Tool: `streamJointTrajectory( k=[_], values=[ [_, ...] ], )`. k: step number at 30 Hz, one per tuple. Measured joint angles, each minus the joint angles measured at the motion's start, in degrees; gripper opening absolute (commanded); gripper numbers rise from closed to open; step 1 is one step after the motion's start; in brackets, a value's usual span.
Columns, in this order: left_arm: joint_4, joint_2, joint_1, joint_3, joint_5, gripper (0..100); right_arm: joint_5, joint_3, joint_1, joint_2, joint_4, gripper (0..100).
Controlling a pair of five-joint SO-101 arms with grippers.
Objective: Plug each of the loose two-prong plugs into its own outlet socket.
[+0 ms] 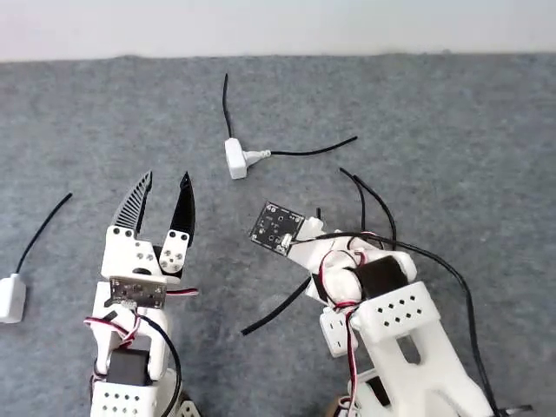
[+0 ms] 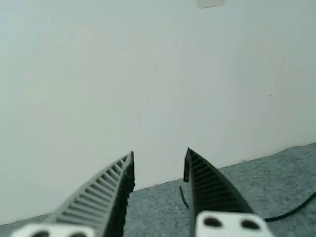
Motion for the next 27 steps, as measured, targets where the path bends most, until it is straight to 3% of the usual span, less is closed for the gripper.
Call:
streamJointTrajectory(
  k=[11,16,23,27],
  values=[
    [-4.04,5.54,-0.09,0.09,0.00,16,22.68,0.35,9.49,0.00,0.53,0.9],
    [-4.04,5.71,0.00,0.09,-0.09,16,22.33,0.35,5.71,0.00,7.65,0.9],
    [-4.04,5.71,0.97,0.09,-0.09,16,13.19,0.35,-3.69,0.00,15.74,0.9],
    [-4.04,5.71,0.79,0.09,-0.09,16,11.52,0.35,-4.75,0.00,16.88,0.9]
  ],
)
